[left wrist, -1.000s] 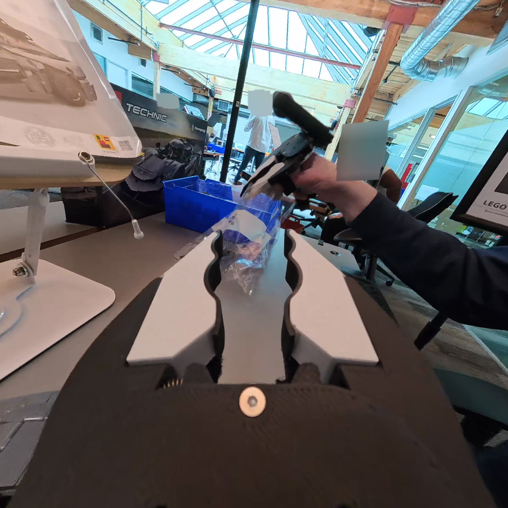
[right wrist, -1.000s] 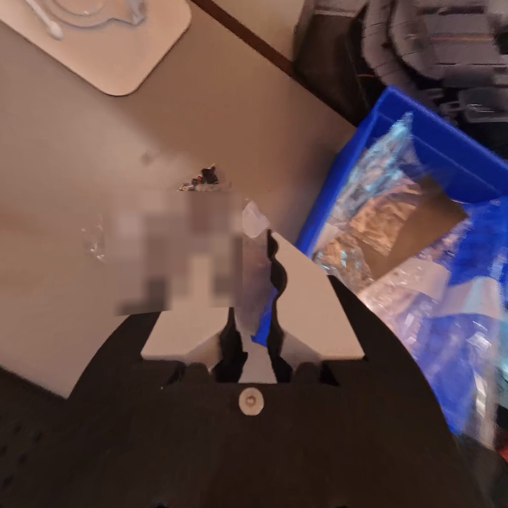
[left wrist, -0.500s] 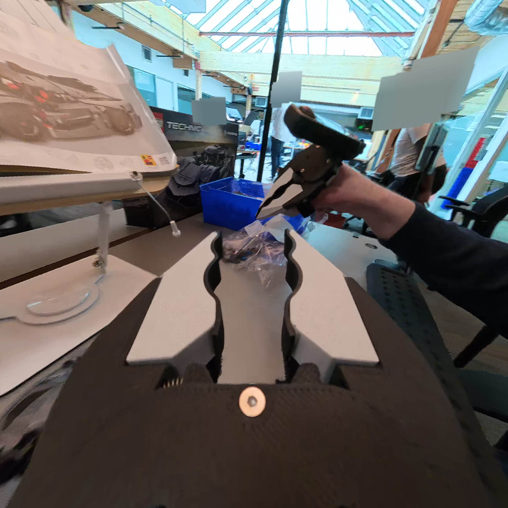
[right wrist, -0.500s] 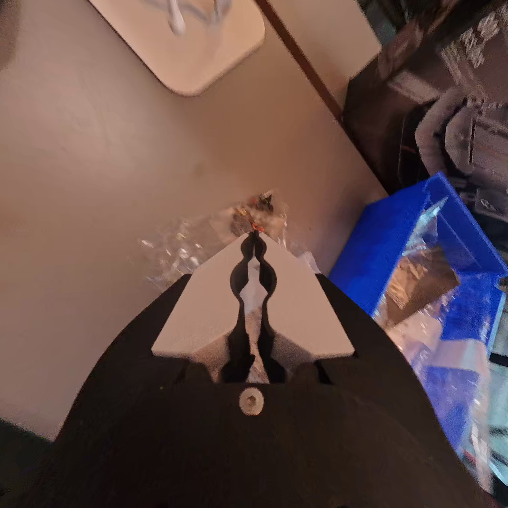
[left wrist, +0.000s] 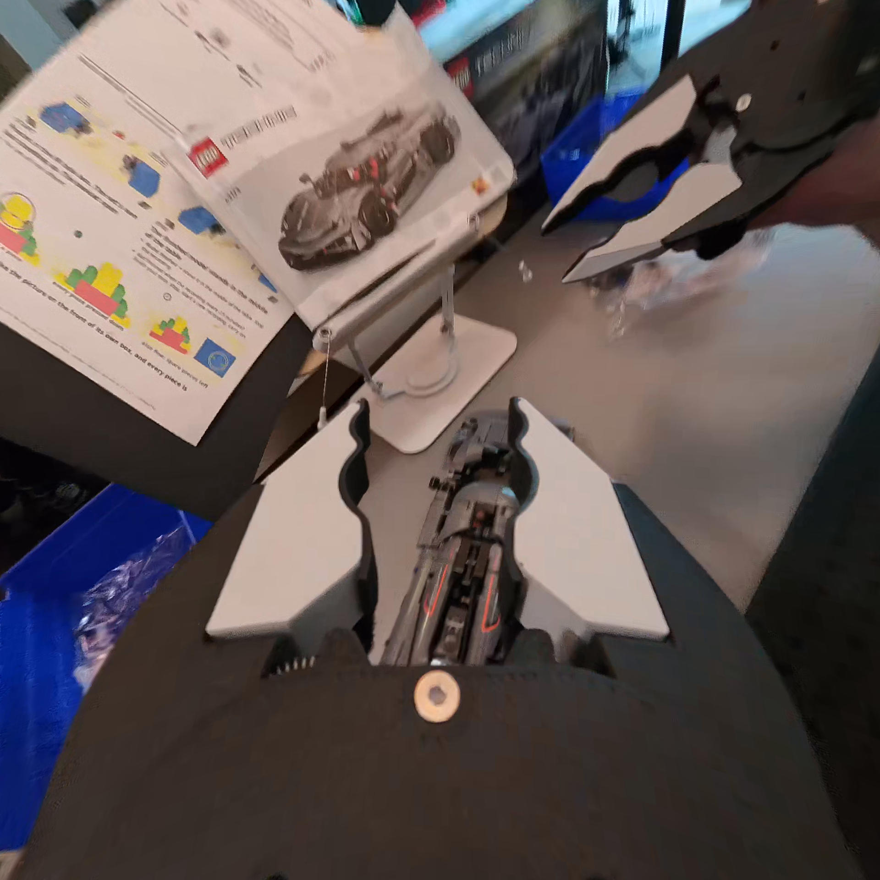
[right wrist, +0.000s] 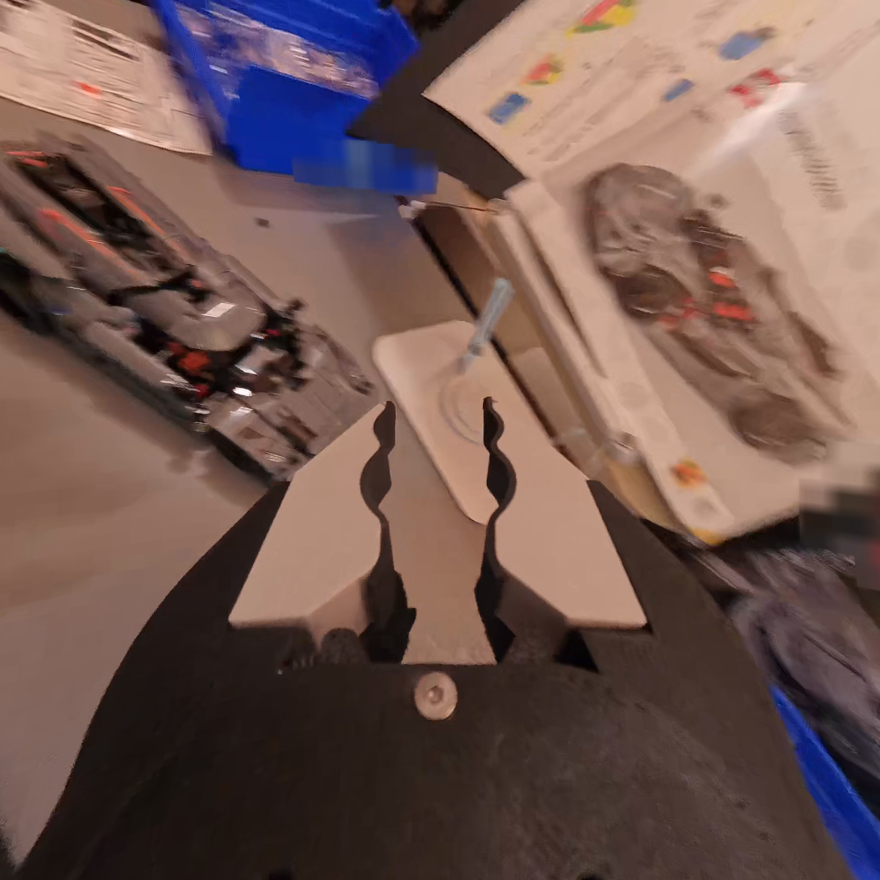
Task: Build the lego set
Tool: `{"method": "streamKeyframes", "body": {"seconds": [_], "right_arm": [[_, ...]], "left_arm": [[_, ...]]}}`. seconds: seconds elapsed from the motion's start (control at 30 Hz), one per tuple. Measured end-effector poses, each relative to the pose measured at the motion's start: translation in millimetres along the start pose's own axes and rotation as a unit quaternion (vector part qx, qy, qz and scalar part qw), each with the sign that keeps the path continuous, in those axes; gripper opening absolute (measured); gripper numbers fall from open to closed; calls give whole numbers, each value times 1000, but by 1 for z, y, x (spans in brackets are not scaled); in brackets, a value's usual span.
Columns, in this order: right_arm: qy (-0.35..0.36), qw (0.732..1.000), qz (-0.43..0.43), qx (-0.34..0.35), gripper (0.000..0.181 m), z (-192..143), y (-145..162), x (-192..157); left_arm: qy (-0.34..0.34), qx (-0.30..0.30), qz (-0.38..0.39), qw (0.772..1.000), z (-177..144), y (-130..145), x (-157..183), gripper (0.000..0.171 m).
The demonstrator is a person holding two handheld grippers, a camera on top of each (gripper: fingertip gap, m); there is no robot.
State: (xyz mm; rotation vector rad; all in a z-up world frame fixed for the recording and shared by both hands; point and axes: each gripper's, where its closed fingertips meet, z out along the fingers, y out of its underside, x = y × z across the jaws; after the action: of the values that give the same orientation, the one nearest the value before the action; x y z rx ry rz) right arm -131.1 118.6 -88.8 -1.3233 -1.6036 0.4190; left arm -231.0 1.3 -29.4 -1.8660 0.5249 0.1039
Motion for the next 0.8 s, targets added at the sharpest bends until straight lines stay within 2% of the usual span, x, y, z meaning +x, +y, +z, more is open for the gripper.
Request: {"method": "streamKeyframes", "body": {"seconds": [0.1, 0.2, 0.27, 0.33, 0.43, 0.53, 0.6, 0.73, 0.8], "right_arm": [[-112, 990, 70, 46, 36, 32, -13, -45], [-177, 976, 122, 39, 34, 63, 4, -73], [-198, 971, 129, 31, 30, 77, 18, -85], [-188, 976, 109, 32, 22, 84, 29, -83], [-203, 971, 118, 32, 31, 91, 38, -87], [-217, 968, 119, 44, 29, 91, 34, -94], [-208, 973, 98, 35, 29, 93, 36, -97], [-210, 974, 79, 25, 23, 97, 42, -103], [-219, 972, 81, 19, 17, 99, 45, -106]], "left_arm": [[36, -97, 16, 994, 21, 34, 3, 65], [60, -195, 39, 978, 48, 83, 14, 78], [87, -239, 49, 966, 63, 110, 25, 79], [110, -258, 39, 959, 77, 126, 32, 83], [141, -274, 31, 951, 92, 140, 39, 89], [170, -331, 41, 927, 97, 161, 51, 87], [185, -347, 45, 918, 101, 167, 59, 90], [201, -348, 15, 915, 102, 167, 57, 84], [195, -337, 4, 921, 105, 166, 49, 67]]}}
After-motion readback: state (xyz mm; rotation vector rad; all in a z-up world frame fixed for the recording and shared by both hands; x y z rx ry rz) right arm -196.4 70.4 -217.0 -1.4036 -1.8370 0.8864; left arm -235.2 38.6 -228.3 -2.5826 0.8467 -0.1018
